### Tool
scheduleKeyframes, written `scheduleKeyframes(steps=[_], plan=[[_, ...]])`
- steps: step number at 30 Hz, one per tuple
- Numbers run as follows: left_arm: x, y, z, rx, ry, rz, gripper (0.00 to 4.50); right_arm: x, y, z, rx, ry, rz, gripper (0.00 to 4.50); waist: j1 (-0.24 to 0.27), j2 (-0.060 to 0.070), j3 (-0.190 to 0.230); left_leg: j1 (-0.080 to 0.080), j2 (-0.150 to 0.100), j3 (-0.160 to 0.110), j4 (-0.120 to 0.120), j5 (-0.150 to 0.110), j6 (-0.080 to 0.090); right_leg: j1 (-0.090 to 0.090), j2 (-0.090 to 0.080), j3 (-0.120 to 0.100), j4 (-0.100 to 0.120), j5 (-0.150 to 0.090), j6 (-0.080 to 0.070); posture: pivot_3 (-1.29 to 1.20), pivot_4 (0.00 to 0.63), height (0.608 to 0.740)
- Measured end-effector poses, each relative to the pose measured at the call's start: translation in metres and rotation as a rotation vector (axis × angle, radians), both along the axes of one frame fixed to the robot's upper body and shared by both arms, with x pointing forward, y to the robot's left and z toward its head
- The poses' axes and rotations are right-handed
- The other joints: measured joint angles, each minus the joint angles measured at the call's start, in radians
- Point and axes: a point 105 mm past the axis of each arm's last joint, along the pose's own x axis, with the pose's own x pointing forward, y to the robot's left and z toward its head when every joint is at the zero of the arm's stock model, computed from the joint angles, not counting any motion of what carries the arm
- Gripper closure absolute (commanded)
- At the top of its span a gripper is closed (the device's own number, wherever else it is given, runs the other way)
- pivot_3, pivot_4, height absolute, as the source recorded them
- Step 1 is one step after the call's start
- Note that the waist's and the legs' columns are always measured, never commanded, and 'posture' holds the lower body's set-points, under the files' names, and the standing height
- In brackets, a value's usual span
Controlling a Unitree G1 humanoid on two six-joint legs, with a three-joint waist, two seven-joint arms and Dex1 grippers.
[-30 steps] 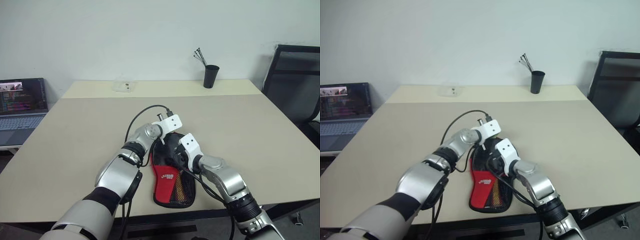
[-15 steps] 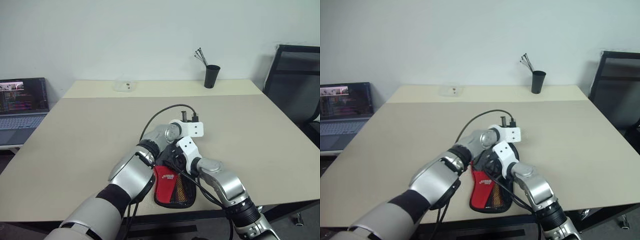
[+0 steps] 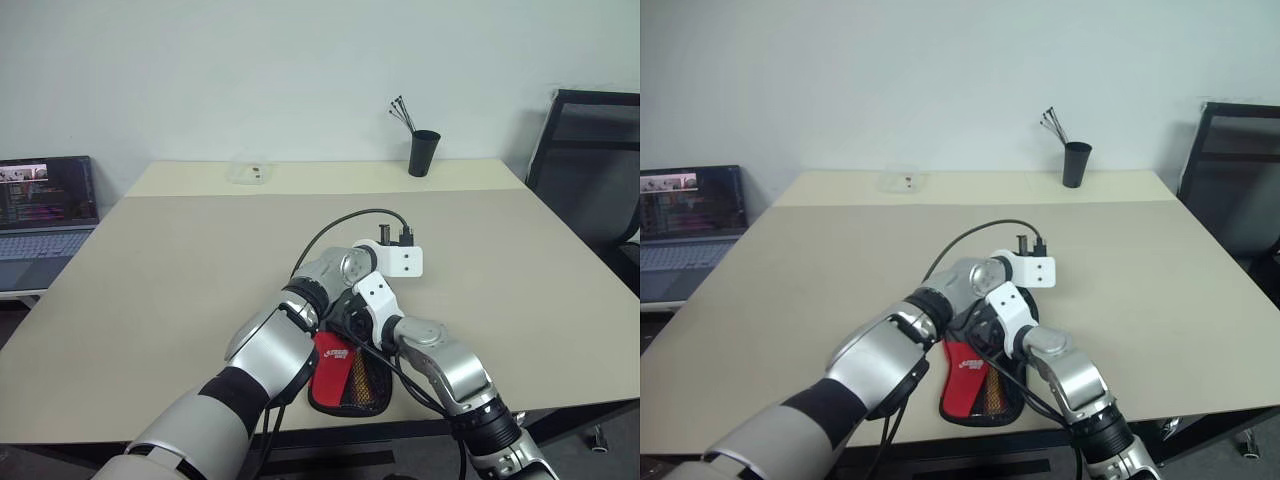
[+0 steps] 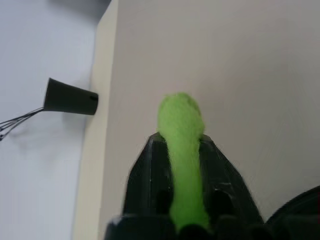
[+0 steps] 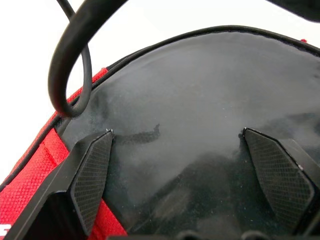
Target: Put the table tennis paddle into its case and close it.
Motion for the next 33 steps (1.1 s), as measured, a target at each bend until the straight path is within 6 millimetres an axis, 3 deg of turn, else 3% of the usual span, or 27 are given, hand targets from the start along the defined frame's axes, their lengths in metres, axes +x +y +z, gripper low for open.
scheduleKeyframes(steps=[4,13,20,26,29,33], plan=[[0.004,0.007,0.004,-0.052,0.034,0.035,1.31,0.002,0.002,0.000,-0.001,0.005,0.008,0.00,-0.003,0.000,0.000,0.000,0.000,0.000,0.000,0.000,0.000,0.000,0.000,0.000,0.001,0.000,0.000,0.00,0.150,0.740],[0.020,0.040,0.022,-0.242,0.120,0.151,1.31,0.001,0.000,0.008,0.008,0.032,0.014,0.00,-0.004,0.000,0.000,0.000,0.001,0.000,0.000,0.000,0.000,0.000,0.001,0.000,0.000,0.000,0.000,0.00,0.150,0.740],[0.024,0.077,0.045,-0.481,0.211,0.135,1.31,-0.026,-0.013,0.014,0.103,0.134,0.055,0.00,-0.003,0.001,0.000,-0.001,0.001,0.000,0.000,0.000,0.000,-0.001,0.001,0.000,0.000,0.000,0.000,0.00,0.150,0.740],[0.006,0.119,0.004,-0.630,0.445,0.084,1.31,-0.042,-0.024,0.046,0.235,0.121,0.144,0.00,-0.005,0.001,0.000,-0.001,0.002,-0.001,0.000,0.000,0.000,-0.001,0.002,0.000,0.001,0.000,0.000,0.00,0.150,0.740],[-0.007,0.136,-0.015,-0.667,0.541,0.057,1.31,-0.033,-0.044,0.053,0.235,0.093,0.097,0.00,-0.003,0.001,0.000,-0.001,0.001,0.000,0.000,0.000,0.000,-0.001,0.001,0.000,0.000,0.000,0.000,0.00,0.150,0.740],[-0.020,0.146,-0.020,-0.714,0.580,0.036,1.31,-0.018,-0.064,0.050,0.203,0.073,0.028,0.00,-0.001,0.001,0.000,-0.001,0.001,0.000,0.000,0.000,0.000,-0.001,0.001,0.000,0.000,0.000,0.000,0.00,0.150,0.740]])
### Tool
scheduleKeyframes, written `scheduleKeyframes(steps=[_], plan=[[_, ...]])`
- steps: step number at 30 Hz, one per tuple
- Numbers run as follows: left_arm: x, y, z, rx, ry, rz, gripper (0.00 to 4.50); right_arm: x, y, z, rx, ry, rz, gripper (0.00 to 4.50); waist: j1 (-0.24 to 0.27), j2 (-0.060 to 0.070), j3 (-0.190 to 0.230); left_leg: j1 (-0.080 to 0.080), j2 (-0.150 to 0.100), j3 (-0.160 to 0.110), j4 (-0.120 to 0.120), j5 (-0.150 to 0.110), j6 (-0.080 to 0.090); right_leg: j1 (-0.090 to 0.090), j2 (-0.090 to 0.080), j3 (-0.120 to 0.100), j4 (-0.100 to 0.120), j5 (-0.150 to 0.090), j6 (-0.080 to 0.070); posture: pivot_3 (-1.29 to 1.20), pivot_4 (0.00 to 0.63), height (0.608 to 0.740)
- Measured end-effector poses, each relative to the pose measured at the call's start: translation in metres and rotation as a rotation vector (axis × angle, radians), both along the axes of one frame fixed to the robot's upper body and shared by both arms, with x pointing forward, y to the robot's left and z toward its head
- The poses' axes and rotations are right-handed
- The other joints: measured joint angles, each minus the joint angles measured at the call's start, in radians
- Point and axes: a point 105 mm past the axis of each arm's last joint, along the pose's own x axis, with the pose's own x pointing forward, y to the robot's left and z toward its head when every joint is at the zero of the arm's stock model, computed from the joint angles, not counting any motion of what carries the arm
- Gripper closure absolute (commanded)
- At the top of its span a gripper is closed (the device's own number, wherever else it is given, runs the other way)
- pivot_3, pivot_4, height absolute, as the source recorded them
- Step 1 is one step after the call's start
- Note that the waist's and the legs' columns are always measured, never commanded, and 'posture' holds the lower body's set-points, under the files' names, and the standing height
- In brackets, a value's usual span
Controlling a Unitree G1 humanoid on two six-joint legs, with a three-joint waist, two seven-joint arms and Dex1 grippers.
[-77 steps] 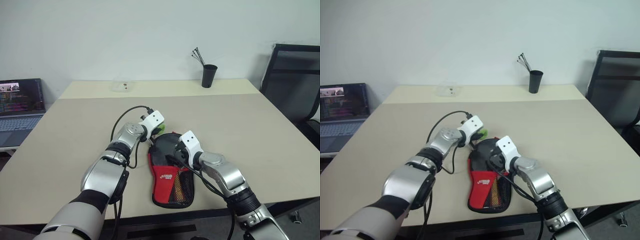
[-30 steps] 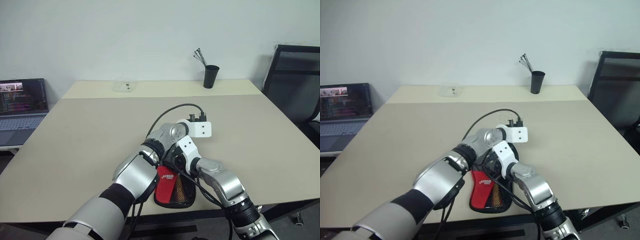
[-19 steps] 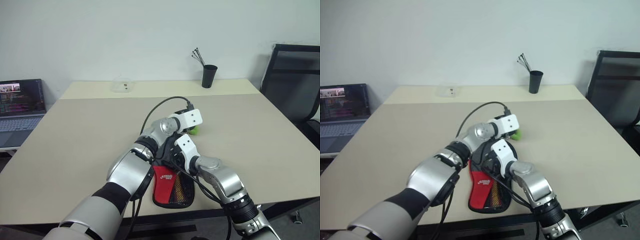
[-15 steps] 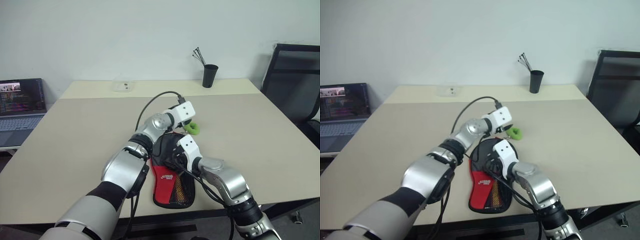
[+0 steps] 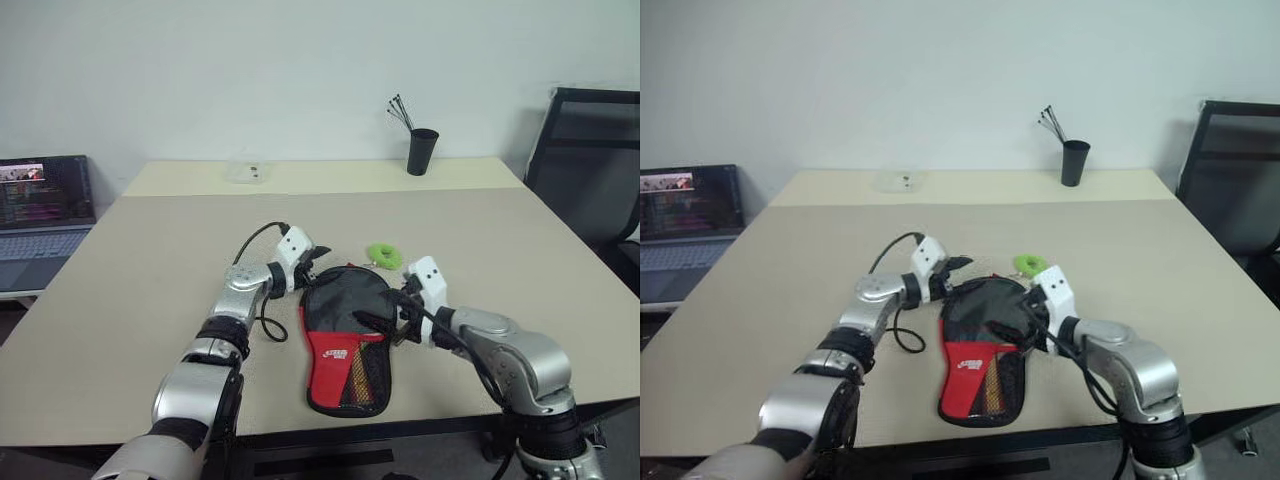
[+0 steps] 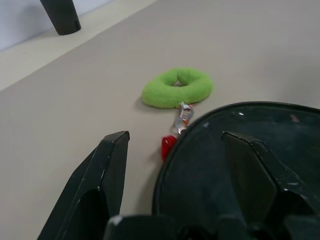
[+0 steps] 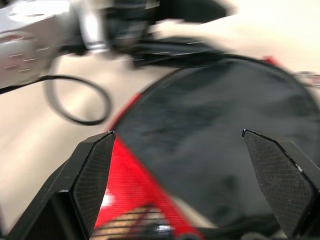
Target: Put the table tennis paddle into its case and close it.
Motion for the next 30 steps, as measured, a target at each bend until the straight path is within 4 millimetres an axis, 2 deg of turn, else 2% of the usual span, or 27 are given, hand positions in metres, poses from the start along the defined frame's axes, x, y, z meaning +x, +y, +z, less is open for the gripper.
scheduleKeyframes(steps=[2,5,11,16,25,28,30], plan=[[-0.011,0.003,-0.004,-0.023,0.021,-0.021,1.31,0.008,-0.011,-0.005,-0.016,0.004,-0.043,0.00,-0.001,0.000,0.000,0.000,0.000,0.000,0.000,0.000,0.000,0.000,0.000,0.000,0.000,0.000,0.000,0.00,0.150,0.740],[-0.029,0.005,-0.012,-0.035,0.071,-0.061,1.31,0.011,-0.016,-0.008,-0.026,0.004,-0.060,0.00,-0.002,0.000,0.000,0.000,0.001,0.000,0.000,0.000,0.000,0.000,0.001,0.001,0.000,0.000,0.000,0.00,0.150,0.740],[-0.050,0.013,-0.015,0.026,0.118,-0.112,1.31,0.008,-0.023,-0.007,-0.040,-0.005,-0.042,0.00,-0.002,0.000,0.000,0.001,0.001,0.000,0.000,0.000,0.000,0.000,0.001,0.001,0.001,0.000,0.000,0.00,0.150,0.740],[-0.060,0.016,-0.030,0.078,0.168,-0.137,1.31,0.002,-0.029,-0.005,-0.045,-0.003,-0.022,0.00,0.000,0.000,0.000,0.001,0.000,0.000,0.000,0.000,0.000,0.000,0.001,0.001,0.001,0.000,0.000,0.00,0.150,0.740],[-0.070,0.003,-0.041,0.130,0.198,-0.230,1.31,0.002,-0.035,-0.002,-0.046,-0.009,-0.031,0.00,0.001,0.000,0.000,0.001,0.001,0.000,0.000,0.000,0.000,0.000,0.001,0.001,0.000,0.000,0.000,0.00,0.150,0.740],[-0.073,0.000,-0.043,0.145,0.197,-0.262,1.85,0.004,-0.034,0.000,-0.043,-0.011,-0.033,0.00,0.001,0.000,0.000,0.001,0.001,0.000,0.000,0.000,0.000,0.000,0.001,0.001,0.000,0.000,0.000,0.00,0.150,0.740],[-0.075,-0.001,-0.045,0.154,0.195,-0.275,2.53,0.014,-0.036,0.004,-0.040,-0.014,-0.051,0.00,-0.001,0.000,0.000,0.001,0.000,0.001,0.000,0.000,0.000,0.000,0.001,0.002,0.000,0.000,0.000,0.00,0.150,0.740]])
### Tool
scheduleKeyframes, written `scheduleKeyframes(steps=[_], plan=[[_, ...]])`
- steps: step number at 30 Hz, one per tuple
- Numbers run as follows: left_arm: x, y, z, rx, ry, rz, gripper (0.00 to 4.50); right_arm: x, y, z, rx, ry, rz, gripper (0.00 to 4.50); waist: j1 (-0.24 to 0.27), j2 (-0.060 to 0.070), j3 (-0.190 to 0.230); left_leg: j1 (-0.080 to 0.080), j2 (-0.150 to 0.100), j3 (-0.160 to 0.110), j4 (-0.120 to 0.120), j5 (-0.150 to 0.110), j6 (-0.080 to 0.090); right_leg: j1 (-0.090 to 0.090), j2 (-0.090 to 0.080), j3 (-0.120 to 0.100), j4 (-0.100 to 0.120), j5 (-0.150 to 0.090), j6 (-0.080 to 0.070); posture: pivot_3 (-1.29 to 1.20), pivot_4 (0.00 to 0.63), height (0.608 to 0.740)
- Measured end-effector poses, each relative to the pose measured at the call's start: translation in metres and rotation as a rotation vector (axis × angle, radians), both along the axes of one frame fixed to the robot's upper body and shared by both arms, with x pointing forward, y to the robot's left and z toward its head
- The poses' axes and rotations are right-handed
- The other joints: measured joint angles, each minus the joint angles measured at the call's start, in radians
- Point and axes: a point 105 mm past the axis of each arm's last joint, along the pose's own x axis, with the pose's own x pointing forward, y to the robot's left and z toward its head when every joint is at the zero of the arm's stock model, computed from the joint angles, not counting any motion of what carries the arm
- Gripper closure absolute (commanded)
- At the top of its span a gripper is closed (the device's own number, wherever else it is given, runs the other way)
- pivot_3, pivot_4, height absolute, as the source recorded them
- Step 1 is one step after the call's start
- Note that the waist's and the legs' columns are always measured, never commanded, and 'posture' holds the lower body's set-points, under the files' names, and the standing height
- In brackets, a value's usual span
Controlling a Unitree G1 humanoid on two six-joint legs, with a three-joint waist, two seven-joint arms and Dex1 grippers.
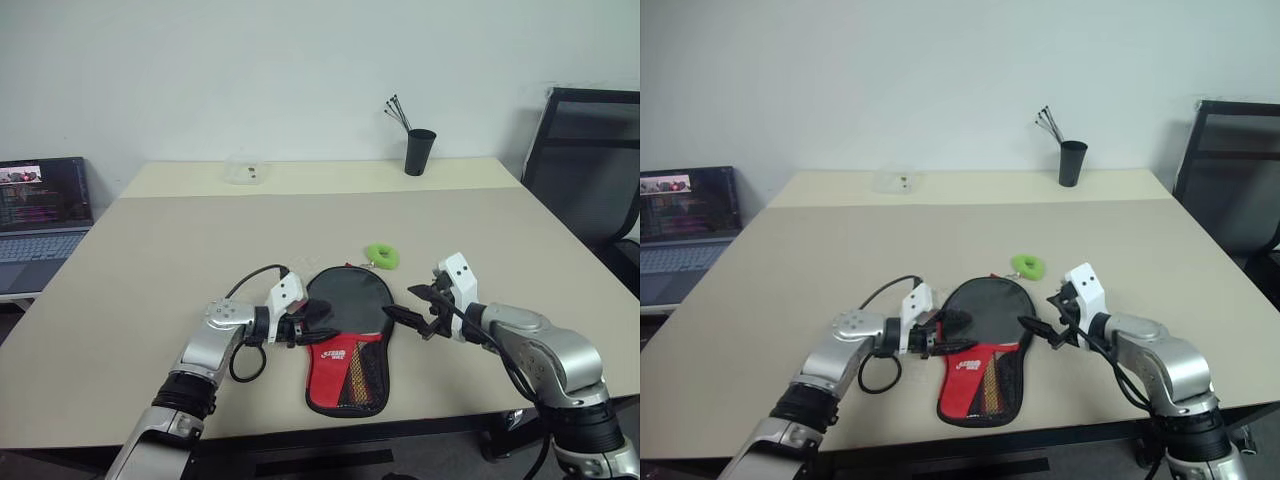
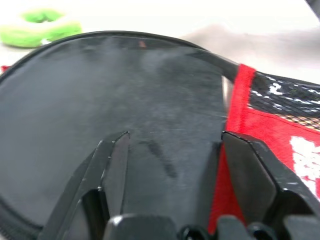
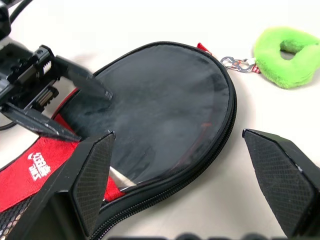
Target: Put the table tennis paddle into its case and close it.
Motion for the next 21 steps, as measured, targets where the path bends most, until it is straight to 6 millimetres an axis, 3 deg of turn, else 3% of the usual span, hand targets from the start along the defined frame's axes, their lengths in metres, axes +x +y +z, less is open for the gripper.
scheduleKeyframes(steps=[4,6,10,14,21], plan=[[-0.004,-0.002,-0.003,0.002,0.002,-0.027,3.86,0.030,-0.003,0.018,0.005,-0.052,-0.067,0.00,0.000,0.000,0.000,0.001,0.000,0.000,0.000,0.000,0.000,0.001,0.000,0.000,0.000,0.000,0.000,0.00,0.150,0.740],[-0.006,-0.003,-0.004,0.002,0.000,-0.035,4.48,0.055,-0.004,0.028,0.024,-0.075,-0.133,0.00,-0.001,0.002,-0.001,0.002,0.000,0.000,0.000,0.000,0.000,0.001,0.000,0.000,0.001,0.000,0.000,0.00,0.150,0.740],[-0.007,-0.004,-0.004,-0.001,-0.002,-0.036,4.48,0.085,-0.009,0.030,0.021,-0.097,-0.223,0.00,0.000,0.002,-0.001,0.001,0.000,0.000,0.000,0.000,0.000,0.001,0.000,0.000,0.000,0.000,0.000,0.00,0.150,0.740],[-0.008,-0.002,-0.004,-0.003,-0.004,-0.032,4.48,0.108,-0.007,0.007,0.034,-0.026,-0.298,0.00,-0.001,0.002,-0.001,0.001,0.000,0.002,0.000,0.000,0.000,0.000,0.000,0.002,0.000,0.000,0.000,0.00,0.150,0.740],[-0.010,0.000,-0.004,0.005,-0.013,-0.022,4.48,0.130,0.004,-0.007,0.057,0.005,-0.387,0.00,-0.005,0.003,-0.001,0.001,0.001,0.003,-0.002,0.000,0.000,0.000,0.000,0.003,0.000,0.000,0.000,0.00,0.150,0.740]])
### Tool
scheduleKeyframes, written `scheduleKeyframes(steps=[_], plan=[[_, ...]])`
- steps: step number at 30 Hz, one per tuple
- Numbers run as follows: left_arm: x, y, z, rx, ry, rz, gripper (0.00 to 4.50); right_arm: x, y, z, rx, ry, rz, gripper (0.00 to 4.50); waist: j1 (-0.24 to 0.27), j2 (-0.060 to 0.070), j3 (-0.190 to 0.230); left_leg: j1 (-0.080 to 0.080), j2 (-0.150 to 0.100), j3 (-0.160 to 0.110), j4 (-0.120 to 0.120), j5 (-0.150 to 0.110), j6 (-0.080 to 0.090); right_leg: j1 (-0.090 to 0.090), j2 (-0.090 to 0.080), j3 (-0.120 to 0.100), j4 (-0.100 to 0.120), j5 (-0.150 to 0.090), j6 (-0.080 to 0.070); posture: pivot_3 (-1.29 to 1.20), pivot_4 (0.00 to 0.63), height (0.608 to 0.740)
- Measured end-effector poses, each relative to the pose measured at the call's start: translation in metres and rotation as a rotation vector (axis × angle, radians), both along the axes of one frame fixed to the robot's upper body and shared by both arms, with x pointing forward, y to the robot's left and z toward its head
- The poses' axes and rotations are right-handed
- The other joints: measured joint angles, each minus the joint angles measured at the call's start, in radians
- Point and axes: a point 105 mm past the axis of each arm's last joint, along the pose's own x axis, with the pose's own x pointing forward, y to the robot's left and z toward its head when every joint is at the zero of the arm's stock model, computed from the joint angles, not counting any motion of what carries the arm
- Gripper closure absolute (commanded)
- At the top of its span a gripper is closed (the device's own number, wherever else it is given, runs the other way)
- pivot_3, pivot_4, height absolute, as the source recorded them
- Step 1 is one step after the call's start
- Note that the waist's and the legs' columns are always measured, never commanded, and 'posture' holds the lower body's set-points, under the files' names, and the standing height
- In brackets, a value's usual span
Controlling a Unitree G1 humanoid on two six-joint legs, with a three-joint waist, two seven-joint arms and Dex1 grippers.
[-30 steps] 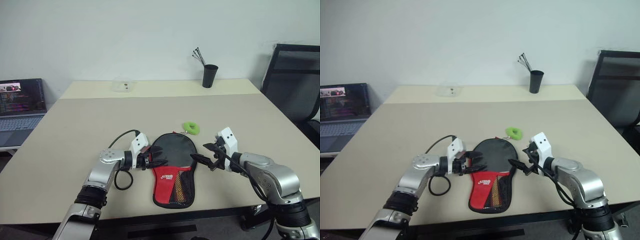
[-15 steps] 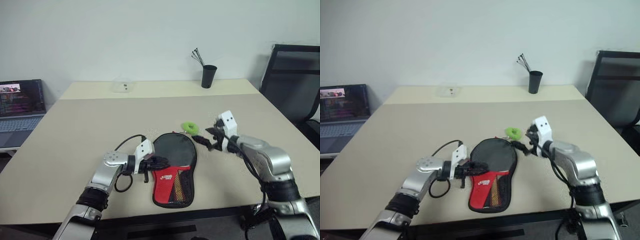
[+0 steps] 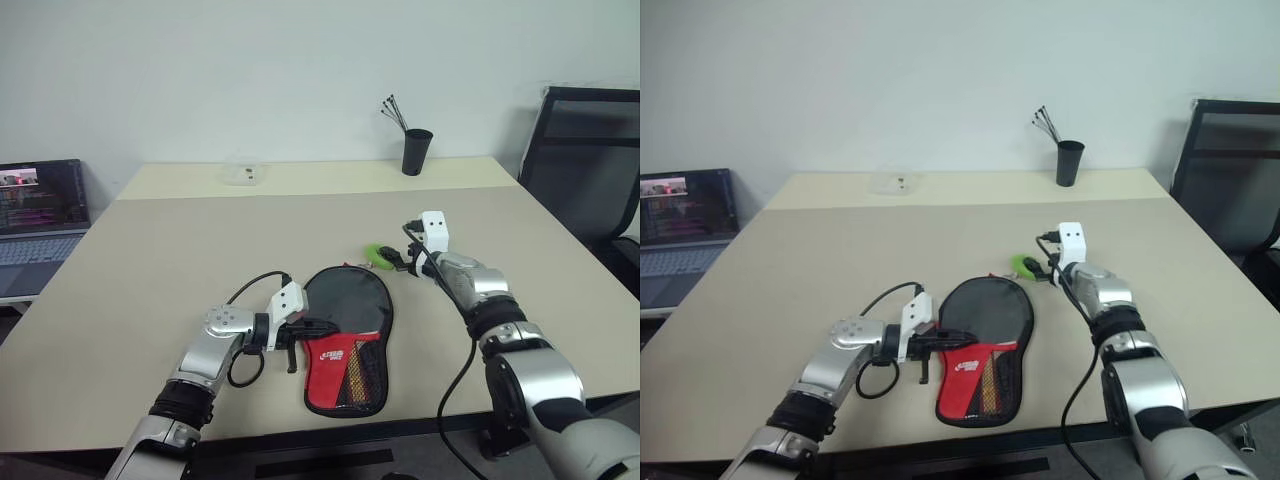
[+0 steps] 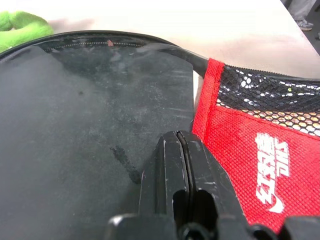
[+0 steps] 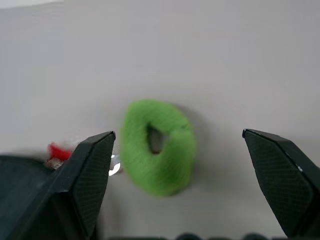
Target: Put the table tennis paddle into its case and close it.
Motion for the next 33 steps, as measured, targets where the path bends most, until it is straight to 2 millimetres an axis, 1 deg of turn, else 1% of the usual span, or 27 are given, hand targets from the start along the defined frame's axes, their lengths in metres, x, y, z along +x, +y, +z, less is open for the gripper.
scheduleKeyframes(steps=[2,8,9,12,13,19,23,24,29,33], plan=[[-0.002,0.000,0.000,-0.001,-0.001,0.005,4.48,0.003,0.006,-0.004,0.006,0.000,-0.023,0.00,0.000,0.000,0.000,0.000,0.000,0.000,0.000,0.000,0.000,0.000,0.000,0.000,0.000,0.000,0.000,0.00,0.150,0.740],[-0.004,0.000,0.000,0.003,0.003,0.013,4.48,-0.003,0.021,-0.029,-0.030,0.052,-0.023,0.00,0.001,0.000,0.000,0.000,0.000,0.001,0.000,0.000,0.000,0.000,0.000,0.001,0.000,0.000,0.000,0.00,0.150,0.740],[-0.004,0.000,0.000,0.003,0.003,0.016,4.48,-0.002,0.022,-0.030,-0.037,0.047,-0.024,0.00,0.001,0.000,0.000,0.000,0.000,0.001,0.000,0.000,0.000,0.000,0.000,0.001,0.000,0.000,0.000,0.00,0.150,0.740],[-0.004,0.001,0.000,0.005,0.003,0.022,4.50,-0.002,0.023,-0.031,-0.049,0.045,-0.036,0.61,0.001,0.000,0.000,0.000,0.001,0.000,0.000,0.000,0.000,0.000,-0.001,0.000,0.000,0.000,0.000,0.00,0.150,0.740],[-0.004,0.001,0.000,0.006,0.003,0.023,4.50,-0.002,0.023,-0.031,-0.040,0.048,-0.046,0.90,0.001,0.000,0.000,0.000,0.001,0.000,0.000,0.000,0.000,0.000,-0.001,0.000,0.000,0.000,0.000,0.00,0.150,0.740],[-0.004,0.001,0.000,0.008,0.008,0.024,4.50,-0.003,0.026,-0.033,0.009,0.065,-0.056,3.07,0.001,0.000,0.000,0.001,0.001,0.001,0.000,0.000,0.000,0.000,-0.003,0.000,0.000,0.000,0.000,0.00,0.150,0.740],[-0.005,0.000,0.000,0.009,0.011,0.022,4.50,-0.004,0.029,-0.033,0.029,0.069,-0.044,4.31,0.001,0.000,0.000,0.001,0.000,0.000,0.000,0.000,0.000,0.000,-0.004,0.000,0.000,0.000,0.000,0.00,0.150,0.740],[-0.005,0.000,0.000,0.010,0.011,0.022,4.50,-0.004,0.029,-0.033,0.034,0.069,-0.044,4.48,0.001,0.000,0.000,0.001,0.000,0.001,0.000,0.000,0.000,0.000,-0.004,0.000,0.000,0.000,0.000,0.00,0.150,0.740],[-0.003,-0.003,0.003,0.011,0.018,0.011,4.50,-0.003,0.029,-0.032,0.047,0.071,-0.049,4.48,0.002,0.000,0.000,0.000,0.000,0.000,0.000,0.000,0.000,0.000,-0.004,0.000,0.000,0.000,0.000,0.00,0.150,0.740],[0.005,-0.014,0.013,0.008,0.013,-0.017,4.50,-0.003,0.029,-0.032,0.054,0.073,-0.051,4.48,0.002,0.000,0.000,0.000,0.000,0.000,0.000,0.000,0.000,0.000,-0.004,0.000,0.000,0.000,0.000,0.00,0.150,0.740]])
